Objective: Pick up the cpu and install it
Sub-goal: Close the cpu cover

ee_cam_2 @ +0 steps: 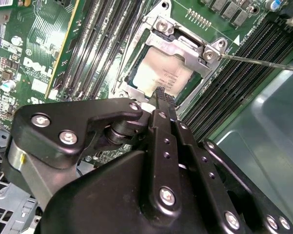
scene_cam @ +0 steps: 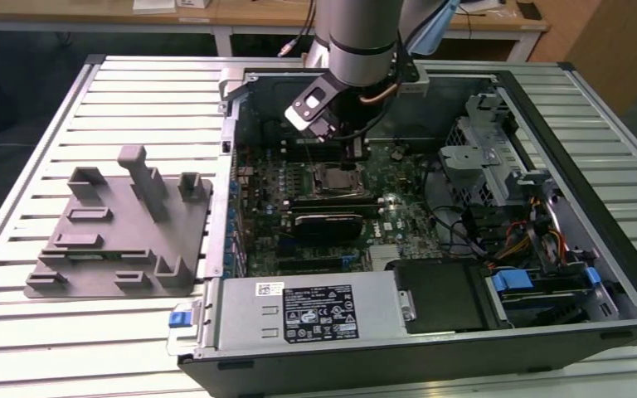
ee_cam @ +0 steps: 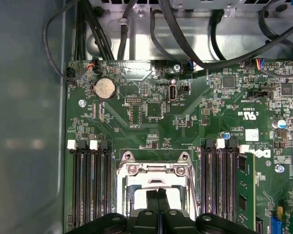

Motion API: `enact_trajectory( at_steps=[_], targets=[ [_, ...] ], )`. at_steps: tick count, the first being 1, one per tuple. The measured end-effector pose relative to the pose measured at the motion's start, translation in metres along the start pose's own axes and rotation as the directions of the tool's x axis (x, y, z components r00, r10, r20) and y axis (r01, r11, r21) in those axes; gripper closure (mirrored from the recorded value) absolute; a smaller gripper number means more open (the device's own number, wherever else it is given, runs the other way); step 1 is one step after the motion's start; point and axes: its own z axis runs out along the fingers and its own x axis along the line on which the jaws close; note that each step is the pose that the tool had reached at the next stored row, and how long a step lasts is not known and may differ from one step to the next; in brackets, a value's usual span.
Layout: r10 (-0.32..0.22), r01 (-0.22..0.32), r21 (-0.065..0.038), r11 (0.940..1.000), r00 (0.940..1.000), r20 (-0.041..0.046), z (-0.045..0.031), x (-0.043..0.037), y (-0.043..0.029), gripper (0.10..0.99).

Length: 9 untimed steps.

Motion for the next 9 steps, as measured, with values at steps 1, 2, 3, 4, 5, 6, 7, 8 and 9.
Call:
enact_trajectory(
  at_steps=[1, 2, 3, 4, 5, 6, 7, 8, 9],
  targets=[
    [0.000, 0.000, 0.000, 1.0000, 1.0000, 0.0000, 0.0001, 0.0000, -0.0006, 0.980],
    [0.000, 0.000, 0.000, 1.0000, 1.0000, 0.0002, 0.0001, 0.0000, -0.0009, 0.980],
    [0.000, 0.000, 0.000, 1.0000, 1.0000, 0.0002, 0.0001, 0.0000, -0.0009, 0.980],
    [0.000, 0.000, 0.000, 1.0000, 1.0000, 0.0002, 0.0001, 0.0000, -0.0009, 0.980],
    [0.000, 0.000, 0.000, 1.0000, 1.0000, 0.0002, 0.0001, 0.0000, -0.0010, 0.980],
    [-0.001, 0.001, 0.000, 1.0000, 1.0000, 0.0002, 0.0001, 0.0000, -0.0011, 0.980],
    [-0.007, 0.007, 0.000, 1.0000, 1.0000, -0.0001, 0.0002, 0.0000, -0.0011, 0.980],
    [-0.024, 0.024, 0.001, 0.9997, 0.9997, -0.0008, 0.0002, 0.0000, -0.0011, 0.980],
    [-0.041, 0.041, 0.001, 0.9991, 0.9991, -0.0015, 0.0003, 0.0000, -0.0011, 0.980]
  ],
)
